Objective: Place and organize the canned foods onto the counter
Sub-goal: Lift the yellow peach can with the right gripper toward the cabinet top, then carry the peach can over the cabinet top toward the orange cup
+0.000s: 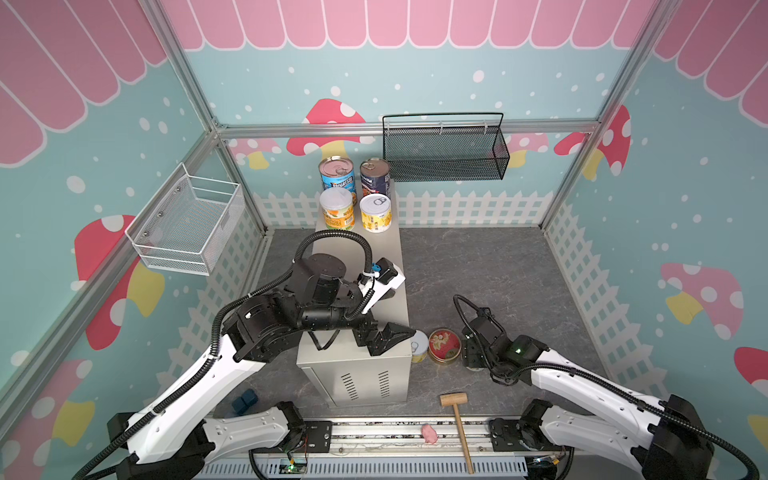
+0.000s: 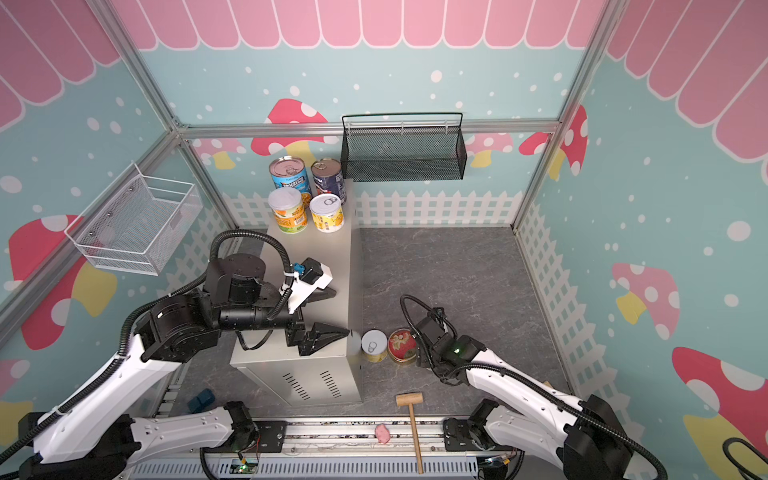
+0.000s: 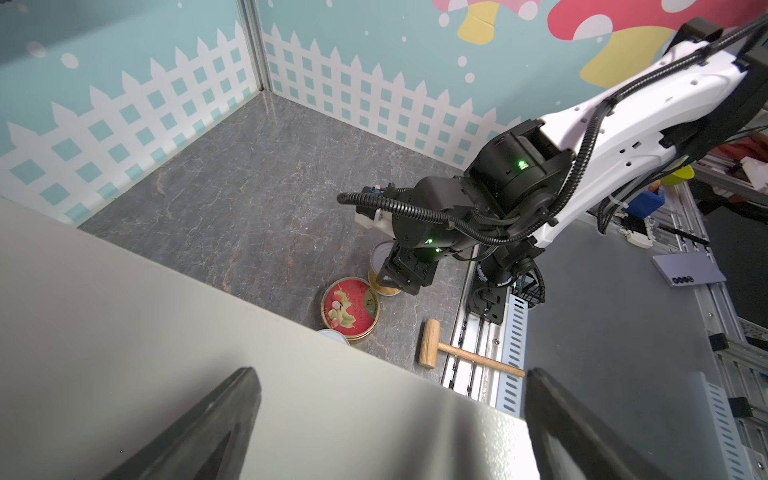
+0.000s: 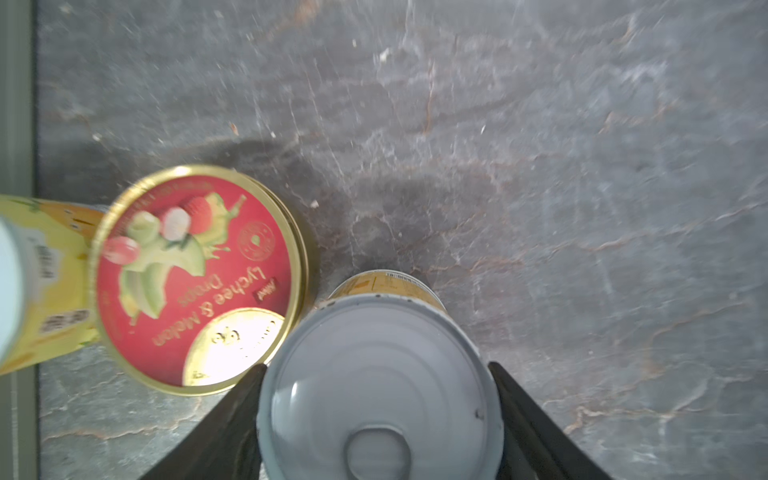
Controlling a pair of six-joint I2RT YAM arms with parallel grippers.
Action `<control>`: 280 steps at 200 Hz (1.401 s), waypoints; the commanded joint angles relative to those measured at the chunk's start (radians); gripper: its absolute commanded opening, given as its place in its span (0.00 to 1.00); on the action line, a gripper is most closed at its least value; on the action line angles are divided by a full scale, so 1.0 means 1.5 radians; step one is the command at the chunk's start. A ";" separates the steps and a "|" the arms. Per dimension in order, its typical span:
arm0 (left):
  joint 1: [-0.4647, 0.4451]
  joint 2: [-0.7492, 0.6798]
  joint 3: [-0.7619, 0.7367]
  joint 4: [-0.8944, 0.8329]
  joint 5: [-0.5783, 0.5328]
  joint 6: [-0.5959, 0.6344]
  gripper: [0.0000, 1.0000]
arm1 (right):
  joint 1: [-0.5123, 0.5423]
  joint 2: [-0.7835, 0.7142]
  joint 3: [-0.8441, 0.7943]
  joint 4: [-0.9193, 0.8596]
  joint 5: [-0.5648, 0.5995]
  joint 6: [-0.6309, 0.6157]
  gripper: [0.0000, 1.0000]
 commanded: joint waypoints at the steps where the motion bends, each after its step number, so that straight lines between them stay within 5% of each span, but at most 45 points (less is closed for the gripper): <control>1: -0.004 -0.016 0.015 -0.016 -0.033 0.021 1.00 | -0.006 -0.022 0.060 -0.016 0.045 -0.025 0.63; 81: -0.004 -0.049 0.028 -0.043 -0.112 0.030 1.00 | -0.017 -0.005 0.302 -0.022 0.071 -0.267 0.63; 153: -0.004 -0.117 -0.012 -0.039 -0.267 0.030 1.00 | -0.020 0.118 0.605 -0.014 -0.115 -0.492 0.63; 280: -0.004 -0.186 -0.016 -0.081 -0.432 0.055 1.00 | -0.014 0.344 0.980 -0.129 -0.371 -0.618 0.62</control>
